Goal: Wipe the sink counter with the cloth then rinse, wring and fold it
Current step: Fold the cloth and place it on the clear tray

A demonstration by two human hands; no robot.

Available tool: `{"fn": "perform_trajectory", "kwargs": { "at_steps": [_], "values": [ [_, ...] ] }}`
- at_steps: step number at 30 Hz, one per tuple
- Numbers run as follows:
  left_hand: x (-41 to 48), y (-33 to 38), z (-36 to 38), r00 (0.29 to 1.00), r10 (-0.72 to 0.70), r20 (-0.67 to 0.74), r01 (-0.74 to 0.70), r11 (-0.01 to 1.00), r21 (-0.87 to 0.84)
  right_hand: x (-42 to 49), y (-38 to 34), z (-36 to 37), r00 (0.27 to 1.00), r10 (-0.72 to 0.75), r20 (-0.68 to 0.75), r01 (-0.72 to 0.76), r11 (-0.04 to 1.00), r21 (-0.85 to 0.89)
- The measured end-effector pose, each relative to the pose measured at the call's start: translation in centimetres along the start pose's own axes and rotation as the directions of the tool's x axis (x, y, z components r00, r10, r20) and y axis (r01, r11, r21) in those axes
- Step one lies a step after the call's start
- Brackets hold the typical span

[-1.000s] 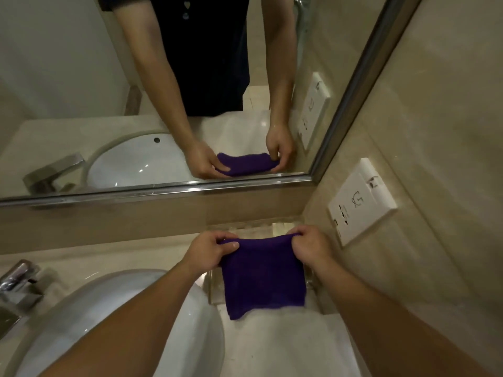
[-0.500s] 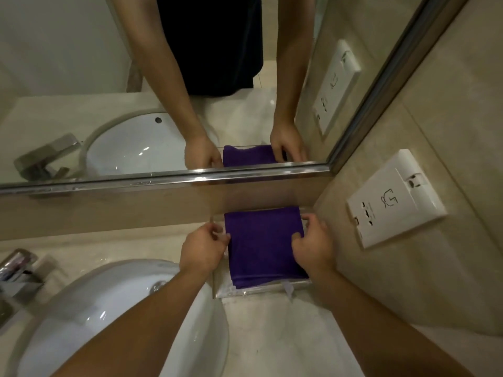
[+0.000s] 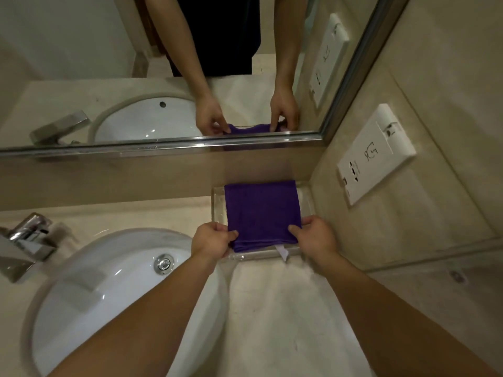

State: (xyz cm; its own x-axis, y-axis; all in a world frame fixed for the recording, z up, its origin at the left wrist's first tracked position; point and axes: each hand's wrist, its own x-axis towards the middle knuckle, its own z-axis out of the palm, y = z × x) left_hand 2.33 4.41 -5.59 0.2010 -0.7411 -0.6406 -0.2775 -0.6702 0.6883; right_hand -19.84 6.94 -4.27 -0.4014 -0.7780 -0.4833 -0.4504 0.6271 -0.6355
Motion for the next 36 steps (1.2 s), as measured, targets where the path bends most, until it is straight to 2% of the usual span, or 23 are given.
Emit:
{"fn": "perform_trajectory", "kwargs": {
  "at_steps": [4, 7, 11, 13, 15, 16, 18, 21, 23, 25, 27, 30, 33, 36],
  "values": [
    [-0.6, 0.0, 0.3, 0.989, 0.122, -0.082, -0.112, 0.986, 0.122, -0.1, 0.9, 0.1, 0.998, 0.021, 0.064, -0.023, 0.999, 0.029],
    [-0.5, -0.2, -0.4, 0.980, 0.169, -0.105, -0.153, 0.977, 0.152, -0.4, 1.3, 0.0, 0.996, 0.031, 0.086, -0.035, 0.998, 0.049],
    [-1.0, 0.1, -0.4, 0.974, 0.212, -0.073, -0.203, 0.973, 0.112, -1.2, 0.9, -0.6, 0.994, -0.103, -0.021, 0.097, 0.980, -0.176],
    [-1.4, 0.6, -0.3, 0.992, 0.123, 0.004, -0.123, 0.992, 0.007, -1.5, 0.7, -0.7, 0.984, -0.149, -0.099, 0.131, 0.977, -0.167],
    [-1.5, 0.9, -0.4, 0.990, -0.029, 0.136, 0.047, 0.990, -0.134, -1.4, 0.6, -0.2, 0.981, -0.125, -0.146, 0.113, 0.990, -0.086],
    [-1.6, 1.0, -0.4, 0.977, -0.091, 0.194, 0.129, 0.973, -0.190, -1.3, 0.6, -0.1, 0.989, -0.070, -0.134, 0.071, 0.998, -0.002],
    [-1.6, 1.1, -0.5, 0.959, -0.147, 0.243, 0.209, 0.945, -0.252, -1.2, 0.4, 0.1, 0.997, 0.071, -0.021, -0.065, 0.975, 0.212],
    [-1.8, 1.5, -0.2, 0.958, -0.105, 0.268, 0.191, 0.929, -0.317, -1.3, 0.2, -0.3, 0.979, 0.160, 0.125, -0.189, 0.945, 0.267],
    [-2.1, 1.8, 0.1, 0.949, -0.071, 0.308, 0.195, 0.899, -0.393, -1.3, 0.0, -0.5, 0.976, 0.180, 0.120, -0.206, 0.941, 0.269],
    [-2.5, 2.2, 0.3, 0.923, -0.062, 0.381, 0.256, 0.836, -0.484, -1.3, -0.3, -0.6, 0.974, 0.203, 0.102, -0.225, 0.930, 0.292],
    [-2.9, 2.7, 0.7, 0.887, -0.047, 0.460, 0.336, 0.749, -0.571, -1.4, -1.0, -0.8, 0.960, 0.253, 0.122, -0.280, 0.879, 0.386],
    [-3.4, 3.5, 1.0, 0.848, -0.003, 0.529, 0.414, 0.625, -0.661, -1.7, -1.9, -1.0, 0.915, 0.330, 0.232, -0.403, 0.757, 0.514],
    [-3.8, 4.1, 1.2, 0.835, 0.016, 0.551, 0.443, 0.576, -0.688, -1.9, -2.3, -1.0, 0.866, 0.381, 0.324, -0.499, 0.698, 0.513],
    [-3.8, 4.6, 1.2, 0.823, 0.025, 0.568, 0.468, 0.537, -0.702, -2.1, -2.3, -0.7, 0.846, 0.403, 0.349, -0.532, 0.674, 0.512]
  ]
}}
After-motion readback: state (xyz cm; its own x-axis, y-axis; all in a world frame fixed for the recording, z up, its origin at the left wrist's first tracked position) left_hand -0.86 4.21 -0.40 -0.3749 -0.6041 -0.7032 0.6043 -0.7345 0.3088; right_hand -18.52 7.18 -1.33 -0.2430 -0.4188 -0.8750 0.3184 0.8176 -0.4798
